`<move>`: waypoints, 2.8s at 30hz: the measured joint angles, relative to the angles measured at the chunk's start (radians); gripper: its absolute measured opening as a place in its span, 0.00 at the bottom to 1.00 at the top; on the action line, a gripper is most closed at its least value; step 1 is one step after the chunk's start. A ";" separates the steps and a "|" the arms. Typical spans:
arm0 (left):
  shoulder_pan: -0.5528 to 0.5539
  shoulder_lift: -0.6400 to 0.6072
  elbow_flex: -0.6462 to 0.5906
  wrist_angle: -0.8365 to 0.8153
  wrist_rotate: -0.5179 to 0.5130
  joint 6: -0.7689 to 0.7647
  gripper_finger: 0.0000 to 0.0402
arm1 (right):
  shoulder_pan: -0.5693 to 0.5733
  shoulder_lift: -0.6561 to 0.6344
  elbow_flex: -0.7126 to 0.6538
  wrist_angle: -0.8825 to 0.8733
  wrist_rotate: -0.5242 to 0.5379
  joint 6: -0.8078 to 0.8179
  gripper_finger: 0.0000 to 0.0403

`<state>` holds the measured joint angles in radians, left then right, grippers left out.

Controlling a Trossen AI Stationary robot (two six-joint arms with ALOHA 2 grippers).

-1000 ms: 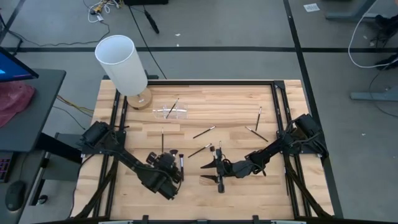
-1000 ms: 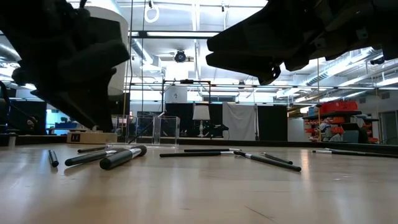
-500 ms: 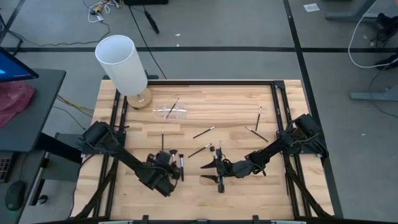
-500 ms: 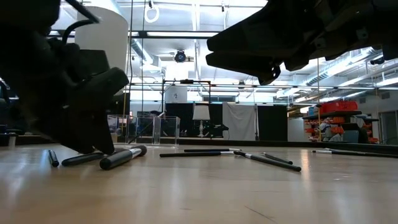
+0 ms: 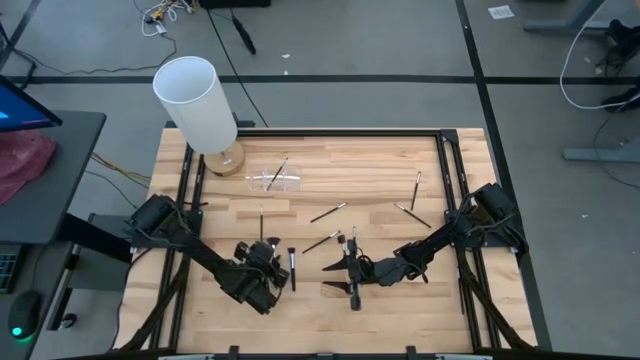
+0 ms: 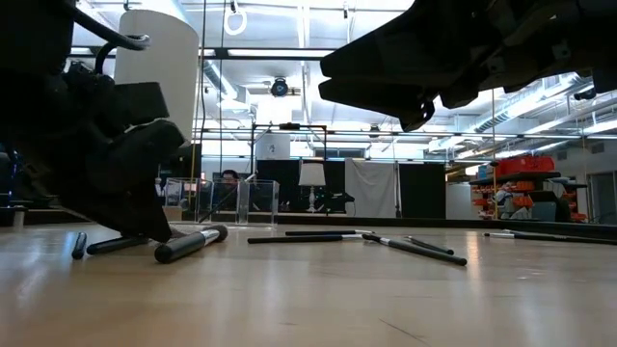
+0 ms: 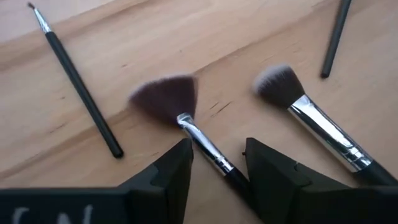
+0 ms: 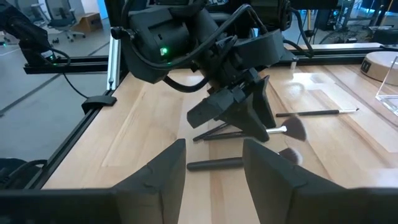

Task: Put items in baskets/containers
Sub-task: Put the highlighter brush into the transparent organizer

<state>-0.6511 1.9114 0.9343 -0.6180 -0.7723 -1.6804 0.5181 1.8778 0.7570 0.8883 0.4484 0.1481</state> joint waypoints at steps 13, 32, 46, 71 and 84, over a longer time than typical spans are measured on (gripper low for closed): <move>-0.035 0.002 -0.010 0.042 0.004 0.183 0.08 | 0.000 0.000 0.000 0.000 0.000 0.000 0.40; -0.052 0.004 -0.013 0.035 -0.006 0.169 0.04 | 0.003 0.000 0.000 0.000 0.000 0.000 0.40; -0.141 -0.054 -0.017 -0.023 -0.054 0.119 0.01 | 0.003 0.000 0.000 0.000 0.000 0.004 0.40; -0.190 -0.160 -0.121 -0.026 -0.137 0.095 0.31 | 0.003 0.000 0.000 0.008 0.000 0.016 0.40; -0.243 -0.272 -0.459 0.635 -0.218 0.484 0.39 | -0.001 0.000 0.000 0.008 0.000 0.053 0.40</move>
<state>-0.8939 1.6394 0.4756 0.0174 -0.9906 -1.1966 0.5167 1.8778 0.7570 0.8967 0.4481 0.2013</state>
